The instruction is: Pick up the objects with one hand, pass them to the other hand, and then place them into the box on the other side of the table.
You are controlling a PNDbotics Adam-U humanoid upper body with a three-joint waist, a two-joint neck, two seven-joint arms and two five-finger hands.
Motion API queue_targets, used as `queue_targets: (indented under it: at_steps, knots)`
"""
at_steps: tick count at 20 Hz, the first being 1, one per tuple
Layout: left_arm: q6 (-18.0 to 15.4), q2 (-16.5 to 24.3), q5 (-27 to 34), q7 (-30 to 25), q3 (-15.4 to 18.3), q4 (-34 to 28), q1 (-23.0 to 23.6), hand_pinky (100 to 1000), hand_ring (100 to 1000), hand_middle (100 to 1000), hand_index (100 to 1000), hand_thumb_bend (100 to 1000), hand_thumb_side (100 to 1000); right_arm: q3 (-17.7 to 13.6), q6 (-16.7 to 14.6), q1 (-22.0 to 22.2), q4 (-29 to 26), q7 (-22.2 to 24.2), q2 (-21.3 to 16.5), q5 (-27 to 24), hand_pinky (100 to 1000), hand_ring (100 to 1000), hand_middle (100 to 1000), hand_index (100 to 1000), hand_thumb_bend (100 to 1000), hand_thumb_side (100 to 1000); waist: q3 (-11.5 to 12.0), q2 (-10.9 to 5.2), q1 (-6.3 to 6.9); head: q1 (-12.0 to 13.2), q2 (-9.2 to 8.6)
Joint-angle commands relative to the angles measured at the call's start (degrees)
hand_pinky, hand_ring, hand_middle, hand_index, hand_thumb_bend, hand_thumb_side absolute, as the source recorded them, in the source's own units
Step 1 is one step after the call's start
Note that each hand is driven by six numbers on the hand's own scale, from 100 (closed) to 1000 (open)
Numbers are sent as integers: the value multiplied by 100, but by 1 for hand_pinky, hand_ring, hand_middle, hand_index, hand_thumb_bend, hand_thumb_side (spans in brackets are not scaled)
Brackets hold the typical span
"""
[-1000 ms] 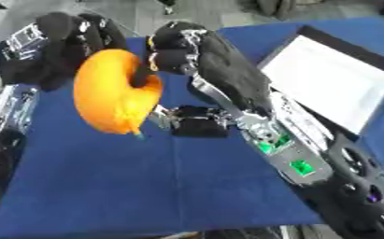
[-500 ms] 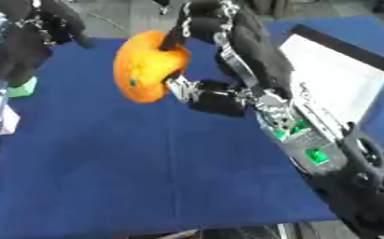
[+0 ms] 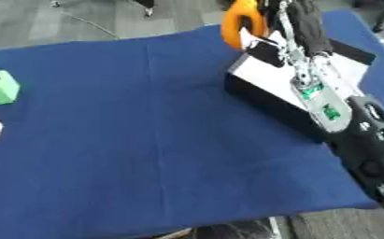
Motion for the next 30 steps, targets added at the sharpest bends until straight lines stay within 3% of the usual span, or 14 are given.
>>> queue_targets:
  at_steps: [1,6,8,11,15,16,17,18,19,21,22,24,25,30]
  knots:
    - [11,119,-181,213,215,-39,71,671,562,590,685,100,878,-254,203,-178,785,138,-218,159,727,635,588,693,100,232,24,-125,-42,-60,-15]
    - [34,112,-302,343,325,36,230,671,562,590,685,100,886,-417,468,-177,1032,805,-389,749,806,773,770,964,100,230,60,-147,-73,-91,-15]
    - [29,137,-334,352,334,55,235,672,562,590,685,100,885,-478,506,-143,801,1093,-477,1197,844,832,843,1000,100,229,59,-157,-78,-64,-15]
    - [-4,247,-434,343,332,78,231,673,564,593,687,100,864,-622,454,-42,108,1534,-568,1874,874,874,899,1000,100,100,29,-163,-84,28,-15]
    - [-234,815,-951,367,327,20,190,681,575,604,700,100,743,-712,125,327,-1536,1616,-501,2173,866,856,879,990,100,100,-71,-153,-57,449,-15]
    - [-350,1064,-1187,387,315,-8,157,689,583,611,710,100,668,-674,-29,464,-2033,1627,-468,2169,863,847,871,978,100,100,-98,-151,-33,634,-15]
    - [-500,1336,-1503,413,289,-29,121,699,595,622,722,100,780,-632,-190,601,-2525,1664,-421,2149,861,839,864,969,121,167,-127,-154,-7,845,-15]
    - [-670,1566,-1864,431,255,-39,89,701,597,624,724,100,583,-594,-331,709,-2941,1719,-378,2117,860,838,862,968,117,100,-151,-158,16,1045,-15]
    - [-860,1852,-2281,426,192,-37,38,720,614,639,744,100,465,-521,-495,794,-3306,1766,-316,2058,854,826,848,961,114,100,-178,-168,52,1306,-15]
    - [-1219,2324,-3180,363,25,90,-87,734,633,655,758,100,353,-381,-897,873,-3608,1728,-171,1901,850,817,838,954,100,100,-234,-191,107,1730,-15]
    - [-1370,2538,-3639,295,-92,213,-186,750,656,672,770,159,252,-314,-1086,902,-3658,1672,-85,1814,845,810,830,953,100,100,-260,-206,131,1894,-15]
    - [-1655,2871,-4600,136,-378,511,-454,764,672,684,780,352,270,-198,-1369,963,-3692,1592,86,1663,842,804,823,949,100,100,-311,-238,161,2107,-15]
    - [-1793,2970,-5093,87,-514,695,-591,775,694,702,786,494,336,-154,-1457,992,-3698,1575,161,1602,839,800,818,953,100,100,-334,-254,168,2179,-15]
    - [-2275,2879,-6951,-145,-913,2352,-1272,784,710,703,778,584,411,30,-1574,1156,-3703,1666,452,1332,837,797,814,963,100,100,-479,-286,114,2318,-15]
